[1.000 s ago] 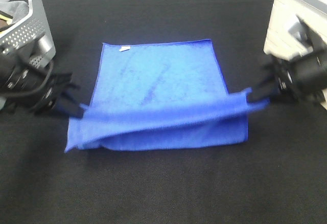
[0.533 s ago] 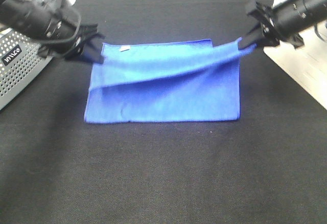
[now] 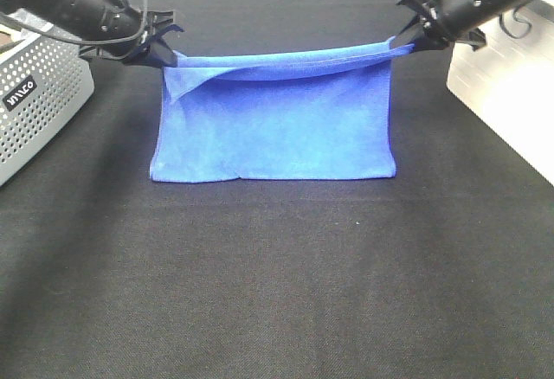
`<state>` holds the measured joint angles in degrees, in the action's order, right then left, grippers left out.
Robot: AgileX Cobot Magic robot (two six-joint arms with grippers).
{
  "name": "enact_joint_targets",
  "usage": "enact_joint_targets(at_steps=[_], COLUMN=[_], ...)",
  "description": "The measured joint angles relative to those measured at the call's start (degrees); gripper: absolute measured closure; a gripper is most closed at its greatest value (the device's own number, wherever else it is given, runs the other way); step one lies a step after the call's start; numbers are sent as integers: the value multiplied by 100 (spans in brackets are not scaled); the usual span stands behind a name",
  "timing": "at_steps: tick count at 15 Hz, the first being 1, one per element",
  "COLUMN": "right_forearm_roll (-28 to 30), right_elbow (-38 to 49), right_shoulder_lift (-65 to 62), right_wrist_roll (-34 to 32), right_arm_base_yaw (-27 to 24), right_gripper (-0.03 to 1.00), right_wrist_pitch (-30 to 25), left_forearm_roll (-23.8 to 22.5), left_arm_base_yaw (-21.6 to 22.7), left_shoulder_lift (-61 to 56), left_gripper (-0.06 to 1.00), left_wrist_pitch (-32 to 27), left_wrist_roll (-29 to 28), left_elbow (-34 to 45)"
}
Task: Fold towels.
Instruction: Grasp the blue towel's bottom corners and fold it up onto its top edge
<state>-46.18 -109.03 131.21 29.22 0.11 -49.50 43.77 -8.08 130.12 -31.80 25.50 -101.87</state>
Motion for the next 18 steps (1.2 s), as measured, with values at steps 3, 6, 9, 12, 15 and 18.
enact_joint_targets(at_steps=[3, 6, 9, 12, 15, 18], right_forearm_roll=[344, 544, 705, 733, 716, 728], right_elbow=[-630, -911, -928, -928, -928, -957], right_shoulder_lift=[458, 882, 1197, 1301, 1306, 1209], right_wrist_roll=[-206, -252, -252, -252, -252, -252], right_arm_base_yaw=[286, 493, 527, 527, 527, 527], right_gripper=[97, 97, 97, 91, 42, 14], right_wrist_pitch=[252, 940, 1318, 1581, 1690, 1152], left_forearm_roll=[11, 17, 11, 0, -34, -103], left_arm_base_yaw=[0, -138, -246, -252, -252, -246], left_shoulder_lift=[206, 493, 940, 1169, 1192, 1134], left_gripper=[94, 94, 94, 88, 53, 18], left_wrist_pitch=[768, 1782, 1799, 1799, 1988, 1914], left_wrist_roll=[6, 11, 126, 143, 143, 143], left_elbow=[-138, -160, -539, -733, -779, -785])
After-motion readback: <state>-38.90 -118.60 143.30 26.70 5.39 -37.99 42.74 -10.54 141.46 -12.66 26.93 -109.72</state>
